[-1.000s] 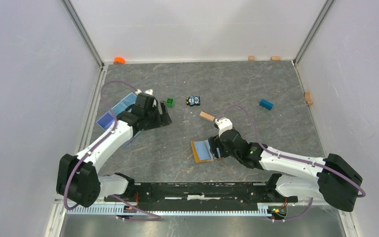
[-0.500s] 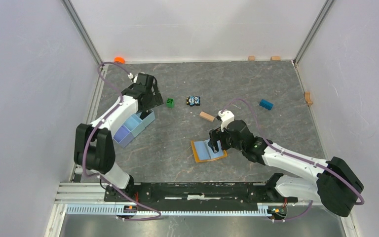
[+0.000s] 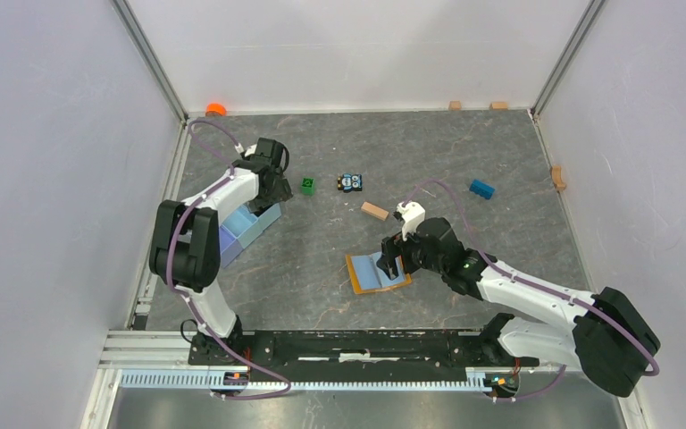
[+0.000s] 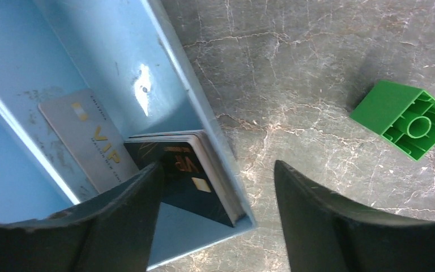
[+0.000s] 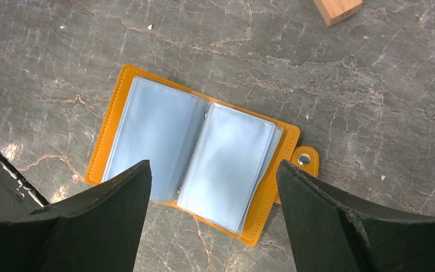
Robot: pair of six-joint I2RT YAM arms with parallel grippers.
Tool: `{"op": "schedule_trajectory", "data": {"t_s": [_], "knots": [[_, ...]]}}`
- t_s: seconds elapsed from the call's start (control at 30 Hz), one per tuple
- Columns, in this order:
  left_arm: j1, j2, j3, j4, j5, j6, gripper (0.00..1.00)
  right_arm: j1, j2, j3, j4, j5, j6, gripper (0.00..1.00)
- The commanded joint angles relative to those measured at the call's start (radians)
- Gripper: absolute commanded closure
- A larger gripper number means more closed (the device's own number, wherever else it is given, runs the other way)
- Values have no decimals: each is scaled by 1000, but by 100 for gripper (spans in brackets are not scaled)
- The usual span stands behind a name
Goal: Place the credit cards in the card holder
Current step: Pick up the credit card from the storage box.
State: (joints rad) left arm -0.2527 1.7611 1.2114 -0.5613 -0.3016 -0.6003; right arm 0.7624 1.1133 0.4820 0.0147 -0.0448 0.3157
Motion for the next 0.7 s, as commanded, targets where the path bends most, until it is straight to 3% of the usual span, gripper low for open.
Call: {"op": "schedule_trajectory", "data": {"t_s": [0.0, 0.1, 0.67], "knots": [[1, 13, 17, 46, 60, 4, 28, -8, -22, -9, 42, -19, -7, 15], [0, 1, 3, 50, 69, 20, 36, -9, -22, -14, 43, -22, -2, 15], [-3, -73, -10, 150, 168, 70, 38, -9, -1, -16, 45, -45, 14, 17]]}}
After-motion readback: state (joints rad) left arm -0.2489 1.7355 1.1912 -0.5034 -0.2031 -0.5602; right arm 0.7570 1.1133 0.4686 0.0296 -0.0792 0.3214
